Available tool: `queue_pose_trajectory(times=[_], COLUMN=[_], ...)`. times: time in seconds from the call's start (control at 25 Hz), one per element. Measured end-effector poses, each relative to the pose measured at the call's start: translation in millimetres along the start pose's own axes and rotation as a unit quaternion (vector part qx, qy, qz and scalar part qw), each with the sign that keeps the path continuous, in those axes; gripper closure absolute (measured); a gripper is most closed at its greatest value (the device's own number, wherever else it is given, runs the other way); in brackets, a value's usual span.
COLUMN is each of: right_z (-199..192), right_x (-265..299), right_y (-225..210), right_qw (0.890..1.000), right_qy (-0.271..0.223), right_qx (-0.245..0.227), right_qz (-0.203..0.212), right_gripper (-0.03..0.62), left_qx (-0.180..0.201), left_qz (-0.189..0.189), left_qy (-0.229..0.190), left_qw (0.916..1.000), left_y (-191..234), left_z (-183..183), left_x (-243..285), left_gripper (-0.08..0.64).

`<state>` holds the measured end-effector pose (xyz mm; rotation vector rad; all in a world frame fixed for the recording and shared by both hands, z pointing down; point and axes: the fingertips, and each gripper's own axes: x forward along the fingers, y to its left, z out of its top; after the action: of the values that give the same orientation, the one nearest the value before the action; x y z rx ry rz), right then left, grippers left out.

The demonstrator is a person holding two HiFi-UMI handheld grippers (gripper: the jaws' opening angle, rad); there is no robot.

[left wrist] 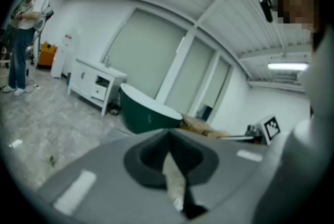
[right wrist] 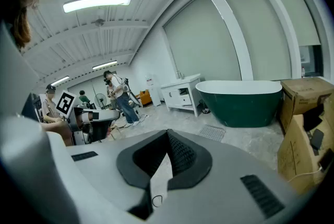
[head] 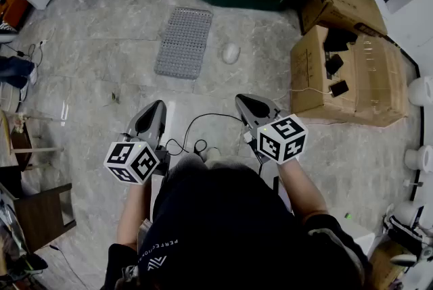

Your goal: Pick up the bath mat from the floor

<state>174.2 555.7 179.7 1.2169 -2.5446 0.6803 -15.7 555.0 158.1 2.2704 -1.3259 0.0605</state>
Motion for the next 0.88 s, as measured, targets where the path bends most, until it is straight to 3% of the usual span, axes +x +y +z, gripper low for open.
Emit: queue_pose_trajectory(times=[0.4, 0.88], right_z=[-6, -13], right_x=[-2, -5], right_y=[-6, -22], right_qw=[1.000, 0.999], right_qy=[0.002, 0.006], right_qx=[0.020, 0.031], right_qz=[0.011, 0.002], right_gripper=[0.595, 0.595], left_qx=[-0.020, -0.014], left_qz=[0.001, 0.008], left_qy=[0.001, -0.020], left_qw=[0.9998, 0.9997], left_y=[-1, 4], left_z=[-4, 2], left_x=[5, 7], left_gripper=[0.555, 0.554])
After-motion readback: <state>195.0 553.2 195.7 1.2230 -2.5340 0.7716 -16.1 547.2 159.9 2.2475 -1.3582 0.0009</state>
